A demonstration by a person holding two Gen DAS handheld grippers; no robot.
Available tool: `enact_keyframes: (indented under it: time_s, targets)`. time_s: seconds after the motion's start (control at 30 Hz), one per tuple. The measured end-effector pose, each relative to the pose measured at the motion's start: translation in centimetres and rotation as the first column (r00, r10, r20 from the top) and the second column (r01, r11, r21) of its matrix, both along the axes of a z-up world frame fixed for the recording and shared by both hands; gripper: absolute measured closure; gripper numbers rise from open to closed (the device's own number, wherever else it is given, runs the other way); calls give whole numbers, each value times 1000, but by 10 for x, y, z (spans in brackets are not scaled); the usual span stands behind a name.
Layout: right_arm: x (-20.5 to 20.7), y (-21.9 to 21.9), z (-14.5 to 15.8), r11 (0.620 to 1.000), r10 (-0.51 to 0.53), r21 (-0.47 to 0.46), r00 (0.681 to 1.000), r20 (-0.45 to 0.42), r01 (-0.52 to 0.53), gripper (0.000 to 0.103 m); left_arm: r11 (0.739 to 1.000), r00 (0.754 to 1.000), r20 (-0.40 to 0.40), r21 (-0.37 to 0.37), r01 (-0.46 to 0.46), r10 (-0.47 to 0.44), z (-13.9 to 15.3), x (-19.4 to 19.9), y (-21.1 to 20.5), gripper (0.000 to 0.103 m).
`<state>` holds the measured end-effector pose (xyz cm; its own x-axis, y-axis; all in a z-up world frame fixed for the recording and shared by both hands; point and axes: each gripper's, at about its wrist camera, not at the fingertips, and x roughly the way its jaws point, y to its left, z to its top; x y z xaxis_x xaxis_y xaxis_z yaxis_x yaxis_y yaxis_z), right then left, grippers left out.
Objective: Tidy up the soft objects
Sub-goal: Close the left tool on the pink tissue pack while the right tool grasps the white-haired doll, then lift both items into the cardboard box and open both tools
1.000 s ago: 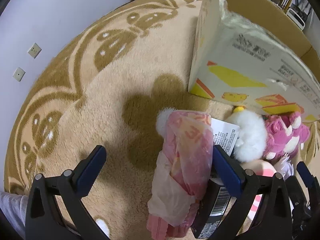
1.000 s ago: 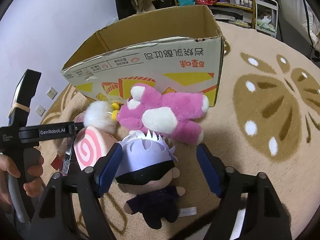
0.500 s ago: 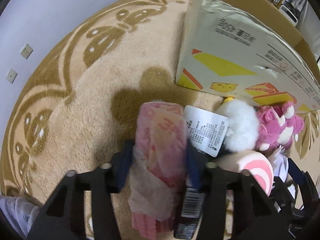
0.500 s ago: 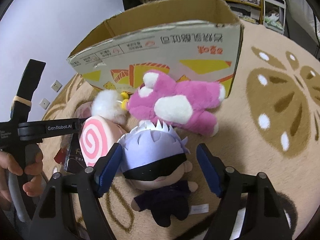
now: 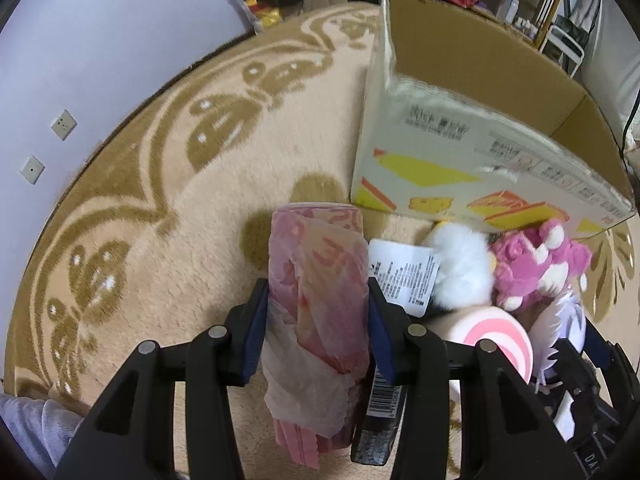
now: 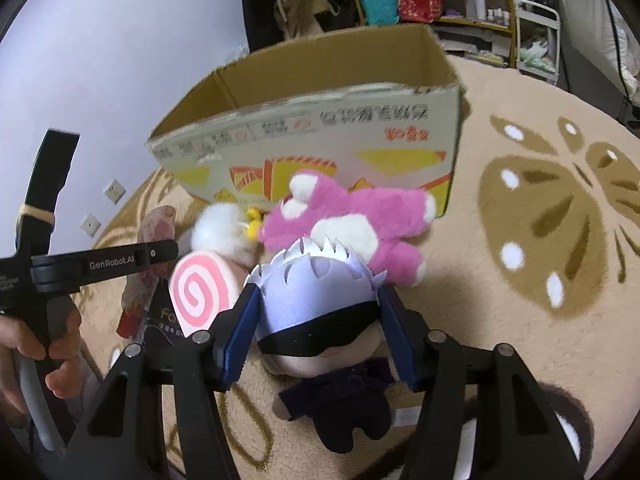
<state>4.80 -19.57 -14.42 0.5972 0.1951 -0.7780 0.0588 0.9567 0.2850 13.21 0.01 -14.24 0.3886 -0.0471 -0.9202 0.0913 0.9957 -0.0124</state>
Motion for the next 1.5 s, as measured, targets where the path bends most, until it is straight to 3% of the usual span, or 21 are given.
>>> enact_keyframes:
  time_s: [0.37, 0.8, 1.2, 1.5]
  targets:
    - [-10, -16, 27, 998, -57, 12, 994, 97, 56, 40, 1000, 986, 165, -11, -29, 30, 44, -14, 10, 59]
    - [-15, -24, 55, 996, -85, 11, 980, 183, 84, 40, 999, 942, 335, -37, 1, 11, 101, -20, 11, 59]
    - [8, -37, 84, 995, -92, -4, 963, 252, 96, 40, 998, 919, 393, -42, 39, -20, 133, 13, -1, 59]
    - [34, -49, 110, 996, -85, 15, 951, 298, 84, 40, 997, 894, 443, 0, 73, -65, 161, 39, -22, 59]
